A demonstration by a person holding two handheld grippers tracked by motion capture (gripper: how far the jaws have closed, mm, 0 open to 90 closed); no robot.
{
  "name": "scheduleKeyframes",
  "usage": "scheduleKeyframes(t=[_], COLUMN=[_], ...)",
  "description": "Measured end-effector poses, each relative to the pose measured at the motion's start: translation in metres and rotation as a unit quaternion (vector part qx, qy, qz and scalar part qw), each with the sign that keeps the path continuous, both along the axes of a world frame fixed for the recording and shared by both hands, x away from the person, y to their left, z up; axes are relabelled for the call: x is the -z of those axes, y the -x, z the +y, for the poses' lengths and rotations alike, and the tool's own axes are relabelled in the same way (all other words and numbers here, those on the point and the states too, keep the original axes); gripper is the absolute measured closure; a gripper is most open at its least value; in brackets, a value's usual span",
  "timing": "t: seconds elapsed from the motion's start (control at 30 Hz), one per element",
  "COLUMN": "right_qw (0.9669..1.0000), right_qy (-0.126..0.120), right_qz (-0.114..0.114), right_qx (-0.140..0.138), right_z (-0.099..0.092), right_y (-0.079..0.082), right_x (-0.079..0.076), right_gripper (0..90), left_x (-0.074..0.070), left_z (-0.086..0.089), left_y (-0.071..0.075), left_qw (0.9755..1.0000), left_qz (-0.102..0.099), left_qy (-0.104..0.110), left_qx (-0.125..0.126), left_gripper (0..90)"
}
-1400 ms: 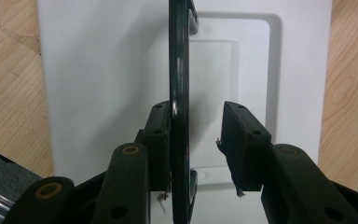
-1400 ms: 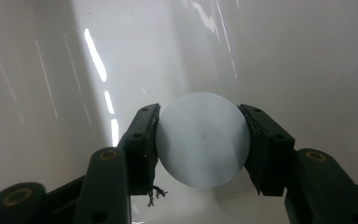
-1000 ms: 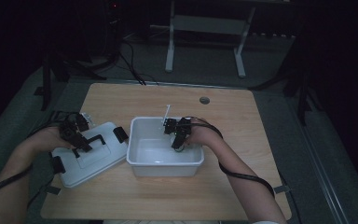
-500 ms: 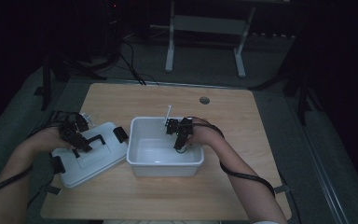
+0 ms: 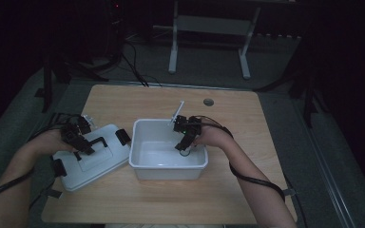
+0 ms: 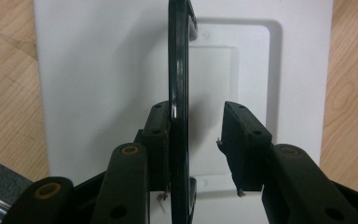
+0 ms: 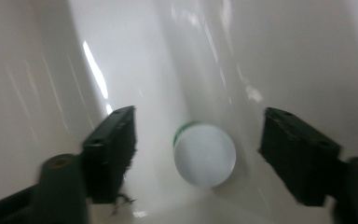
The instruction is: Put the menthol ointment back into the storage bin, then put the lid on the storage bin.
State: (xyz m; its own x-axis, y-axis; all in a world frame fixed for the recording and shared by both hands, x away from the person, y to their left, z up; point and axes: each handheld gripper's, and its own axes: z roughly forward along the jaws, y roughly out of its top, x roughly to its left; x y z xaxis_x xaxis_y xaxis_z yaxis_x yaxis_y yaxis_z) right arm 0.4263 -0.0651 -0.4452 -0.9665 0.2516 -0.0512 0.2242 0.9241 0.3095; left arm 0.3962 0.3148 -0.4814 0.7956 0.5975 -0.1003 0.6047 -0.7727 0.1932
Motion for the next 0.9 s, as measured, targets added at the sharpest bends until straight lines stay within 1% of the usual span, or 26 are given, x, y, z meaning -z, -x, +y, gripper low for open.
scheduleKeyframes(t=[0.03,0.07,0.13,0.17,0.2,0.23,0.3,0.33,0.37,0.4,0.43,0.5,0.53,0.57,0.6,0.63,0.7,0.73,0.77,0.8,0.83,0.9], right_qw=[0.9998,0.9992,0.9969,0.9969,0.9952,0.9921,0.988,0.986,0.986,0.9846,0.9813,0.977,0.975,0.975,0.9731,0.9701,0.969,0.9677,0.9664,0.9648,0.9637,0.9627], right_qy=[-0.02,-0.037,-0.074,-0.074,-0.091,-0.119,-0.144,-0.155,-0.155,-0.16,-0.169,-0.182,-0.185,-0.185,-0.19,-0.193,-0.189,-0.192,-0.194,-0.195,-0.195,-0.19], right_qz=[0.005,0.012,0.017,0.017,0.019,0.012,0.004,-0.003,-0.003,-0.013,-0.028,-0.034,-0.037,-0.037,-0.04,-0.044,-0.049,-0.048,-0.046,-0.045,-0.044,-0.044], right_qx=[0.005,0.007,0.023,0.023,0.03,0.038,0.056,0.062,0.062,0.069,0.087,0.106,0.116,0.116,0.124,0.141,0.151,0.156,0.162,0.17,0.177,0.188], right_z=[-0.003,-0.006,-0.013,-0.013,-0.018,-0.029,-0.04,-0.047,-0.047,-0.054,-0.066,-0.081,-0.088,-0.088,-0.095,-0.109,-0.122,-0.129,-0.136,-0.143,-0.149,-0.161], right_y=[-0.001,-0.002,-0.003,-0.003,-0.004,-0.004,-0.005,-0.006,-0.006,-0.007,-0.009,-0.01,-0.011,-0.011,-0.011,-0.012,-0.012,-0.011,-0.012,-0.011,-0.011,-0.01], right_x=[-0.003,-0.006,-0.013,-0.013,-0.016,-0.023,-0.031,-0.034,-0.034,-0.037,-0.042,-0.044,-0.045,-0.045,-0.044,-0.04,-0.034,-0.031,-0.027,-0.023,-0.019,-0.01], right_gripper=[21.3,19.9,15.6,15.6,13.7,13.7,13.8,13.8,13.8,13.8,13.8,13.8,13.8,13.8,13.9,13.8,13.9,13.9,13.9,13.9,13.9,14.0], left_x=[0.0,0.001,0.001,0.001,0.001,0.001,0.002,0.003,0.003,0.004,0.004,0.005,0.005,0.005,0.005,0.005,0.005,0.005,0.006,0.006,0.006,0.006], left_z=[-0.001,-0.001,-0.001,-0.001,-0.002,-0.002,-0.002,-0.002,-0.002,-0.003,-0.003,-0.004,-0.004,-0.004,-0.005,-0.005,-0.005,-0.006,-0.006,-0.006,-0.006,-0.007], left_y=[0.0,0.0,-0.001,-0.001,-0.002,-0.002,-0.002,-0.003,-0.003,-0.002,-0.003,-0.003,-0.003,-0.003,-0.003,-0.003,-0.004,-0.005,-0.005,-0.005,-0.006,-0.007], left_qw=[1.0,1.0,0.9999,0.9999,0.9999,0.9999,1.0,1.0,1.0,1.0,0.9999,1.0,0.9999,0.9999,1.0,1.0,0.9999,0.9999,0.9999,0.9999,0.9999,0.9999], left_qz=[-0.002,-0.004,-0.007,-0.007,-0.007,-0.009,-0.004,-0.004,-0.004,0.0,-0.001,0.001,-0.004,-0.004,-0.005,-0.006,-0.003,-0.005,-0.006,-0.002,-0.005,-0.001], left_qy=[-0.002,-0.002,-0.006,-0.006,-0.007,-0.008,-0.003,-0.005,-0.005,-0.007,-0.009,-0.008,-0.01,-0.01,-0.004,-0.006,-0.01,-0.012,-0.012,-0.01,-0.012,-0.013], left_qx=[0.001,0.001,0.005,0.005,0.003,0.002,-0.001,0.002,0.002,0.002,0.005,0.004,0.005,0.005,0.002,0.003,0.006,0.008,0.006,0.005,0.006,0.005], left_gripper=[63.1,63.1,63.1,63.1,63.1,63.1,63.1,63.2,63.2,63.2,63.2,63.3,63.3,63.4,63.4,64.1,64.1,64.2,66.0,66.5,67.6,70.2])
